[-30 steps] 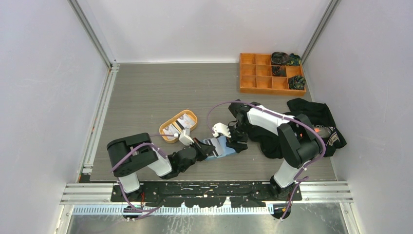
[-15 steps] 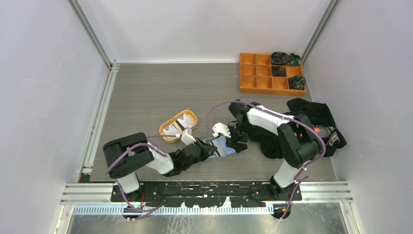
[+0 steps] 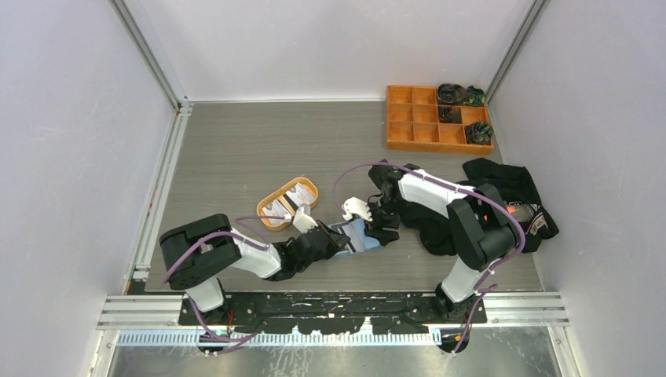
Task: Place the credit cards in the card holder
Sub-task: Insert the credit card into the card holder.
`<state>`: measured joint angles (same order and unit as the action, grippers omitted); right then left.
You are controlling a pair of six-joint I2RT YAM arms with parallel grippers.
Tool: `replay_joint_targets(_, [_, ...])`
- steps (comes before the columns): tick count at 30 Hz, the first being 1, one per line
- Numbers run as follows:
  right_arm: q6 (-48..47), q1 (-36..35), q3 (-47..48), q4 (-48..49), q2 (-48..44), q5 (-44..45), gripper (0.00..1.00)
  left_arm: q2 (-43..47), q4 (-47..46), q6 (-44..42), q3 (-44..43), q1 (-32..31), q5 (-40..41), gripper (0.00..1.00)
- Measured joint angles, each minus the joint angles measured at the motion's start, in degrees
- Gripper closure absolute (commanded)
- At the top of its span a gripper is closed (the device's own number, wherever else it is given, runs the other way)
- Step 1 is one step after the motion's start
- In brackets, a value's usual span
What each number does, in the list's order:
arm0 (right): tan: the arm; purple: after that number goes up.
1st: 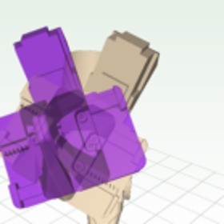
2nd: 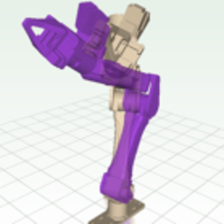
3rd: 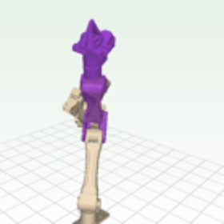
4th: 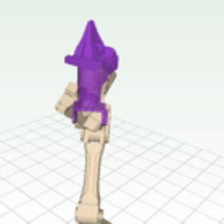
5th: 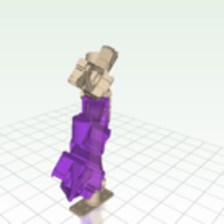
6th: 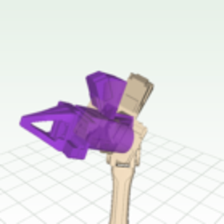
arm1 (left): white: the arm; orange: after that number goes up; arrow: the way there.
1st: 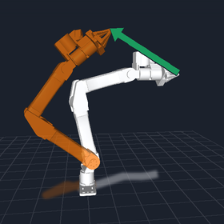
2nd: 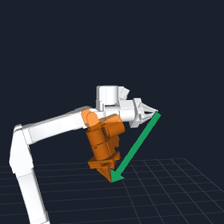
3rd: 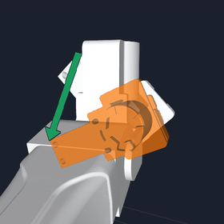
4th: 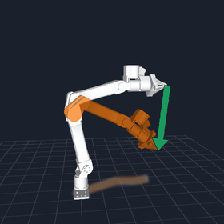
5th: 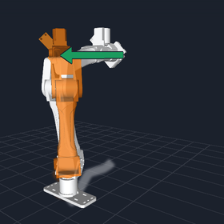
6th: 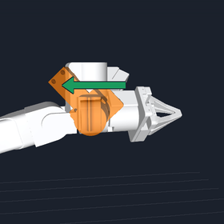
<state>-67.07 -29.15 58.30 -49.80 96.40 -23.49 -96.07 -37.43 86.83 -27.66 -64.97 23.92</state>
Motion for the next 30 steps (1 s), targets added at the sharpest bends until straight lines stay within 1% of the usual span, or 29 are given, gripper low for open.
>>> replay_joint_targets(18, [0.0, 0.0, 0.0, 0.0, 0.0, 0.0, 0.33, -3.4, -4.2, -0.9, -1.2, 2.2, -5.6, 1.00])
replay_joint_targets(26, [0.0, 0.0, 0.0, 0.0, 0.0, 0.0, 0.29, -5.5, -7.0, -1.6, -1.7, 3.5, -8.8, 1.00])
replay_joint_targets(30, [0.0, 0.0, 0.0, -0.1, -0.2, -0.2, 0.24, -6.5, -7.7, -1.6, -2.2, 4.1, -10.3, 0.98])
